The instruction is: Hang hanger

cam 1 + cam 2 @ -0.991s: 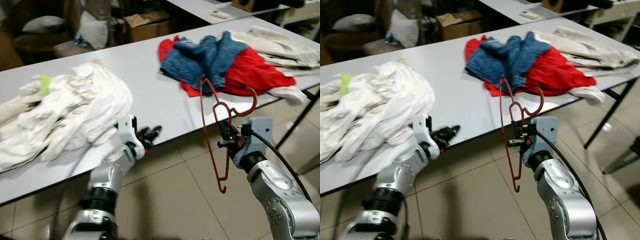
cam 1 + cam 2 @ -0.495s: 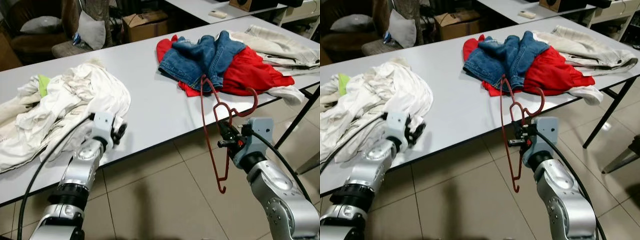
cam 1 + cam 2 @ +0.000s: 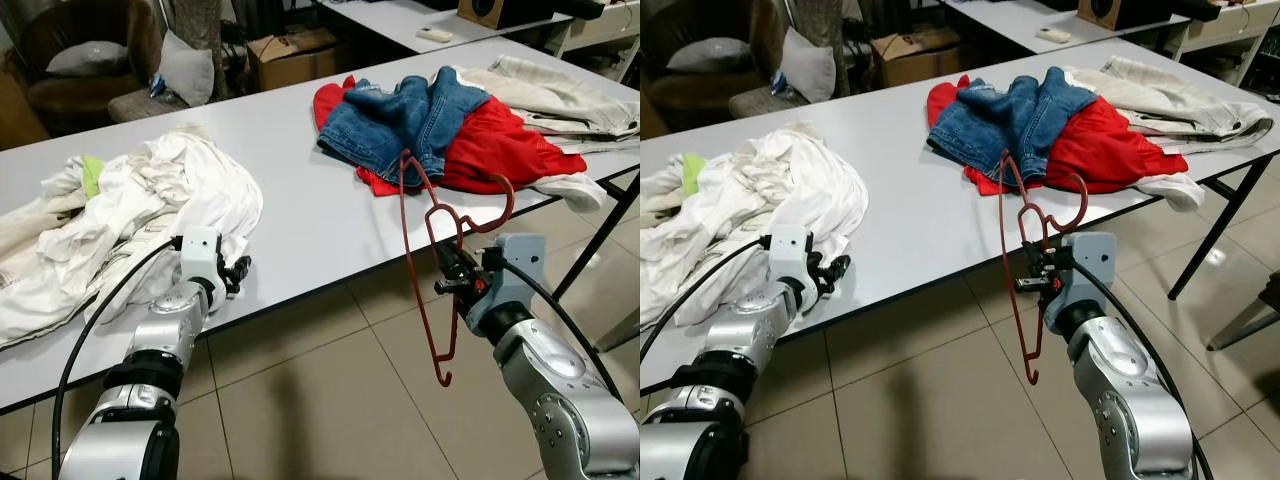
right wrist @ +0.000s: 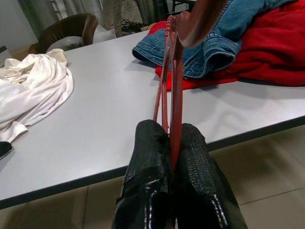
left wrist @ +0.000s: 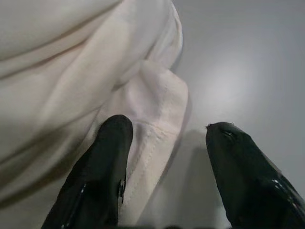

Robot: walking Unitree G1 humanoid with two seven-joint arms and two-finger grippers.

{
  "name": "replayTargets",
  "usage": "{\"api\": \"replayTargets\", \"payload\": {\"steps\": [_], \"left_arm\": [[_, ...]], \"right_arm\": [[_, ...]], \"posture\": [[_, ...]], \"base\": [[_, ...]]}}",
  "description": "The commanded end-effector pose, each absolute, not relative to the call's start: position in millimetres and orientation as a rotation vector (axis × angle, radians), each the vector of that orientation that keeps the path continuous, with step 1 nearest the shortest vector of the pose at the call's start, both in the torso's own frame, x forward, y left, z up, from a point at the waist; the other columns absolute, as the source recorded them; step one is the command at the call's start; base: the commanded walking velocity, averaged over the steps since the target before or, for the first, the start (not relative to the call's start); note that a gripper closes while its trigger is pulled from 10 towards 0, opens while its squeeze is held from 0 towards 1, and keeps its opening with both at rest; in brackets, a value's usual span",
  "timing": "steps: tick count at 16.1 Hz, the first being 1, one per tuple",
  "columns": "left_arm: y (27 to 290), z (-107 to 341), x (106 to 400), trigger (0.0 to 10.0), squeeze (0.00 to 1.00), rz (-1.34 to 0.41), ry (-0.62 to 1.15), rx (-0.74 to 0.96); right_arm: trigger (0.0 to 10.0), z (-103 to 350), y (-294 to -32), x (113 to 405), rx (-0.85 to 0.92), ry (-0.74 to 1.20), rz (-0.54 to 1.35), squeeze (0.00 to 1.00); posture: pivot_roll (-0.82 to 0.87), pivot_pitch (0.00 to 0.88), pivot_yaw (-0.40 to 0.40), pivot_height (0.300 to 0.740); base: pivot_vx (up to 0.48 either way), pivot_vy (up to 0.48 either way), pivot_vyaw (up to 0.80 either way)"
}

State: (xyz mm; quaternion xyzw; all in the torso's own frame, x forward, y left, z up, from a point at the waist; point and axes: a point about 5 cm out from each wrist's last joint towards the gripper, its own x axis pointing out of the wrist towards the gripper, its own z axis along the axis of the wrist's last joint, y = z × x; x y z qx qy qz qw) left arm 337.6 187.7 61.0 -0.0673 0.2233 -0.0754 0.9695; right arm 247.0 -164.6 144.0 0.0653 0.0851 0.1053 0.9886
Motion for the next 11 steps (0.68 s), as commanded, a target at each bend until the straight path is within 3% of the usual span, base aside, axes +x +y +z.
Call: {"api": "replayTargets", "payload": {"steps": [1,5,11], "left_arm": [[171,37,325,10.0,0.0,-0.2,0.598,-0.309],[131,46,329,10.0,0.0,-0.329,0.587,-0.451],[68,72,334,10.0,0.0,-0.514,0.476,-0.422]], "right_arm": [[10.0,152,-164,249,0.154,0.147,0.217,0.0],[10.0,151,-165,246,0.162,0.155,0.215,0.0],[10.0,151,-163,248,0.173,0.157,0.216,0.0]], "posture": [[-0.16,0.0,0.101,0.74],[-0.16,0.0,0.095,0.74],[-0.15,0.0,0.097,0.74]], "base": [[0.0,0.0,0.0],[0.0,0.0,0.0],[0.0,0.0,0.0]]}}
